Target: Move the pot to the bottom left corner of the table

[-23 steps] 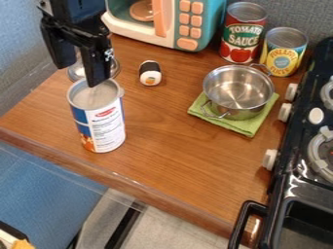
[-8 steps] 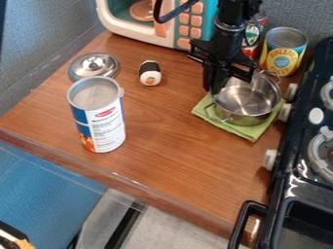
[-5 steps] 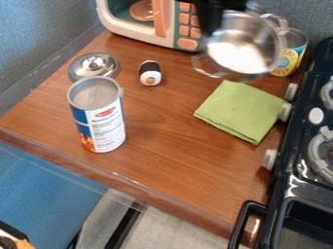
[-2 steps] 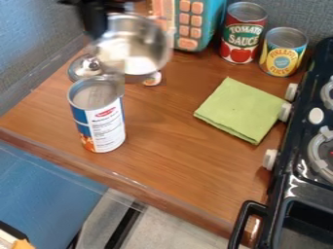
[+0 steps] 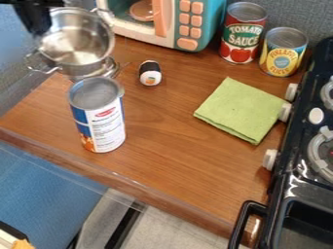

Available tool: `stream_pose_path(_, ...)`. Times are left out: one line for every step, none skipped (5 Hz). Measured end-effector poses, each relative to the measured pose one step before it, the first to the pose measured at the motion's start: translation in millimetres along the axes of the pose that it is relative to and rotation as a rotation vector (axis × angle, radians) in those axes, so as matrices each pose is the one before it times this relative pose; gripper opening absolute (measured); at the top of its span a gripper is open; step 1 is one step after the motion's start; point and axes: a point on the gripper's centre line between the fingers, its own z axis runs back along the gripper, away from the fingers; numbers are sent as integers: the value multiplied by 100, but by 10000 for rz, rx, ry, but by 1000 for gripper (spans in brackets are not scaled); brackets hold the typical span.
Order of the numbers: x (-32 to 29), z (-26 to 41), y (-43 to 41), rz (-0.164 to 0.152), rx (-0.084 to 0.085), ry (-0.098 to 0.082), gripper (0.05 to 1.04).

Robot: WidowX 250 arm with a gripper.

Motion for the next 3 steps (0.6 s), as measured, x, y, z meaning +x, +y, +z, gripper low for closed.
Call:
stream_pose_path(-250, -630, 3669, 320, 527, 382, 59)
stream_pose_path(-489, -1539, 1553, -181, 160, 609, 59)
stream_pose_path(-856, -1868, -285, -455, 543, 497, 59)
